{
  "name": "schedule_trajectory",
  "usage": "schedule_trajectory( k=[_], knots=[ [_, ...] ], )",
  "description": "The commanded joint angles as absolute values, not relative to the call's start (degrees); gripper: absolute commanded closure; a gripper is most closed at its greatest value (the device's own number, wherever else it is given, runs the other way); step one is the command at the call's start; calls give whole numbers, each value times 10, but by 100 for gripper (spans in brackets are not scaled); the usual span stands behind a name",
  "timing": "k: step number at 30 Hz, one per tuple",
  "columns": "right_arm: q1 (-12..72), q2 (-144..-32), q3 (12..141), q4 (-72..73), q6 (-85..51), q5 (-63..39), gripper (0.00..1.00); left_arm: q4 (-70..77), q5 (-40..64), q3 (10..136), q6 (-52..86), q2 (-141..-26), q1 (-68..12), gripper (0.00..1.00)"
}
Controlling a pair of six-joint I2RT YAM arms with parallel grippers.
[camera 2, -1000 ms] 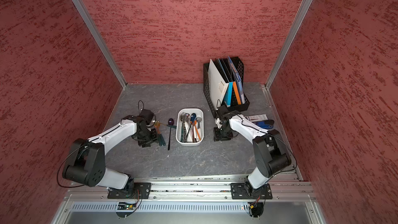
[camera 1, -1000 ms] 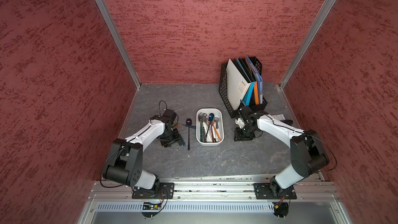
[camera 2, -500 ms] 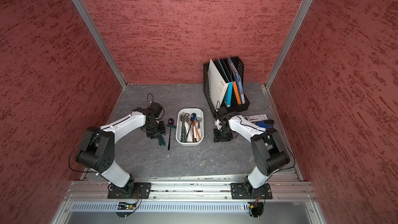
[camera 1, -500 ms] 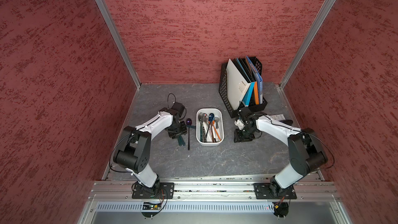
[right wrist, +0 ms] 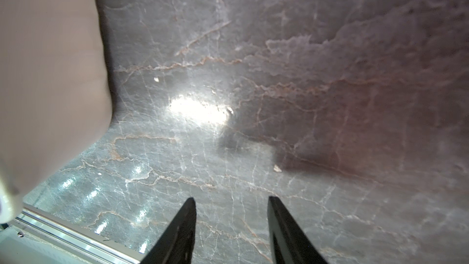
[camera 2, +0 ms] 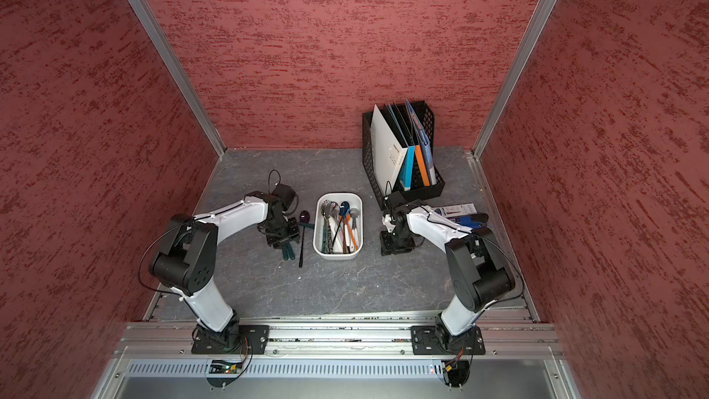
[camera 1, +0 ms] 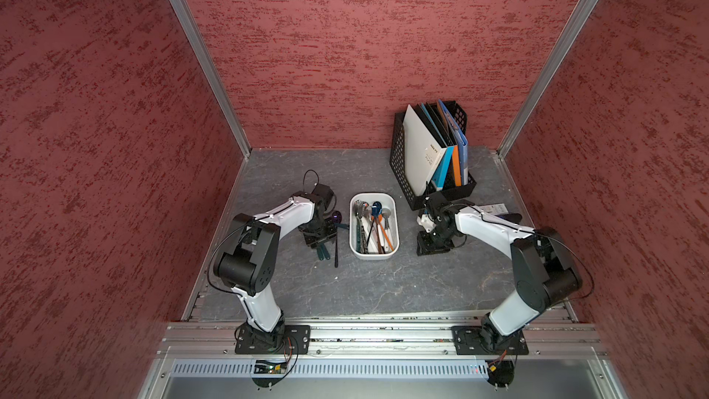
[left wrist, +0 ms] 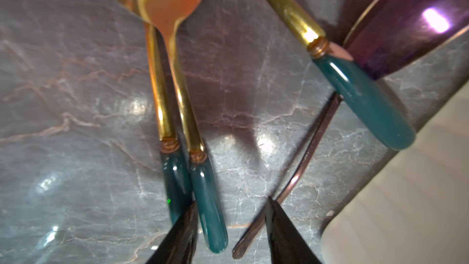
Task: Put the spoon into the storage box
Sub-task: Pick up the spoon from the center of the board.
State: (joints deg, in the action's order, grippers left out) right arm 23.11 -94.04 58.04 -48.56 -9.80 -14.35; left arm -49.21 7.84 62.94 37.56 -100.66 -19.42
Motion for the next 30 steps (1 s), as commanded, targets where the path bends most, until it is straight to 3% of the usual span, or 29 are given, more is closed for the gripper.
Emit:
schedule_trajectory(
  k=[1, 7, 22, 30],
  knots=[
    [231, -939, 579, -476, -92, -141, 51, -480, 81, 639, 378, -1020, -196, 54],
    [230, -939, 581, -477, -92, -141, 51, -474, 78, 633, 374, -1034, -196, 60],
    [230, -939, 580, -478, -97, -155, 52, -469, 64, 610, 357, -1040, -194, 88],
    [231, -913, 580, -482, -106, -155, 52, -480, 46, 596, 340, -994, -199, 96]
  ],
)
